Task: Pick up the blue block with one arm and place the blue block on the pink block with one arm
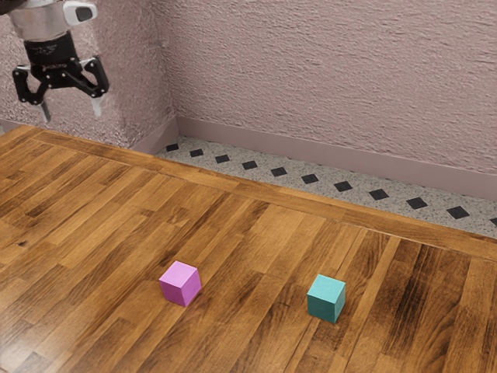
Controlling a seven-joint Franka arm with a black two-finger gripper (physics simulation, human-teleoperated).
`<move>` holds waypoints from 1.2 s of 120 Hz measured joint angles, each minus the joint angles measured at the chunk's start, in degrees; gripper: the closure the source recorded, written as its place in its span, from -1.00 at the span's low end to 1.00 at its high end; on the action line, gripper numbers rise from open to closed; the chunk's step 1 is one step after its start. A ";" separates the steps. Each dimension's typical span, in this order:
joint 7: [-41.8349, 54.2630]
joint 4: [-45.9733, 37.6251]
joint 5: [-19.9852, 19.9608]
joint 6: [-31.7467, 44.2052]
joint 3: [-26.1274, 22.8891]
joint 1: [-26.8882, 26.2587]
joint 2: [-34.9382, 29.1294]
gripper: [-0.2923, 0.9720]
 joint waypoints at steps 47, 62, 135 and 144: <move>-21.01 -26.29 -3.84 10.12 -10.22 -12.41 -5.88 -0.54; -19.96 -26.41 -5.47 16.68 -16.39 -14.38 -0.29 -0.54; -9.75 -16.08 -6.34 47.09 -24.74 -17.17 27.55 -0.54; -7.86 -13.66 -5.82 48.11 -24.74 -17.08 30.33 -0.54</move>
